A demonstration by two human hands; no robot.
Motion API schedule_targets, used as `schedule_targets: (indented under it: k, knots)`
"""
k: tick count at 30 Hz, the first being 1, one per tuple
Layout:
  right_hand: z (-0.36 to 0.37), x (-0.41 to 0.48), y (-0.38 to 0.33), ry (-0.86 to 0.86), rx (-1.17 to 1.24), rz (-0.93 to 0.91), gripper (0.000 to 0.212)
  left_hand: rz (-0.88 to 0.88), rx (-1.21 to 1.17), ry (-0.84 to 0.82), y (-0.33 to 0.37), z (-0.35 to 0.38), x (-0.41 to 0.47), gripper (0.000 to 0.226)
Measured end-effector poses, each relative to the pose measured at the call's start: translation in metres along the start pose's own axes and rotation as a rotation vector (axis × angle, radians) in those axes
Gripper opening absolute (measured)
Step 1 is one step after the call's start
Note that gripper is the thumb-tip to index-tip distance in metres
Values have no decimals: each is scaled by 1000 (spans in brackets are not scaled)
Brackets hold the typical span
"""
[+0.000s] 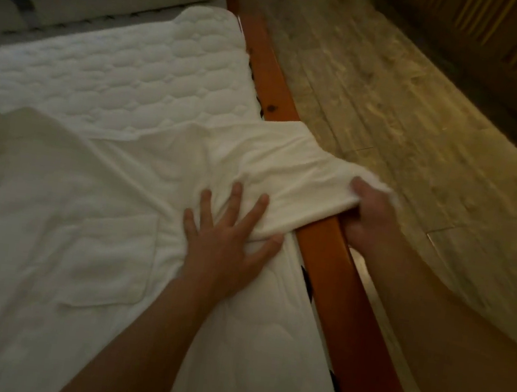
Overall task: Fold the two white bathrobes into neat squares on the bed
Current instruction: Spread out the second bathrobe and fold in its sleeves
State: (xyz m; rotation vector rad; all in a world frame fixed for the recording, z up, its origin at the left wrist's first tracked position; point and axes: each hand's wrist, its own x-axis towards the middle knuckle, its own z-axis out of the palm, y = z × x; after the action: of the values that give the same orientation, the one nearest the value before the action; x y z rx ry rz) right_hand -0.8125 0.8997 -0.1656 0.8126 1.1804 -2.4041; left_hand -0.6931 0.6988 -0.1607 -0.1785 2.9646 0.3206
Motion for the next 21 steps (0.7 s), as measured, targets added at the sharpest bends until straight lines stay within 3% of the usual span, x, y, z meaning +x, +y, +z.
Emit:
schedule_targets:
  k: [2,5,7,10,13,15,17,21]
  knots:
    - [9,-7,-29,49,208,-164,34,1,17,-23,2,-10,1,79]
    - [18,-20,-72,58,246,-265,10,11,12,-32,2,-30,6,88]
    - [22,-23,-81,68,195,-244,11,-78,-77,-63,-11,-40,8,91]
    - [19,-25,-77,145,78,-184,32,-138,-162,-195,-31,-42,11,83]
    - [18,-32,-72,173,111,-98,15,-120,-59,-324,-33,-47,21,77]
    - [24,-45,-67,189,100,-162,20,-108,-48,-374,-28,-61,23,80]
    - [38,-69,-63,163,130,-227,49,-89,-156,-301,-27,-80,12,79]
    - [90,-123,-56,64,46,-323,49,-157,-644,-3,-45,-119,-24,65]
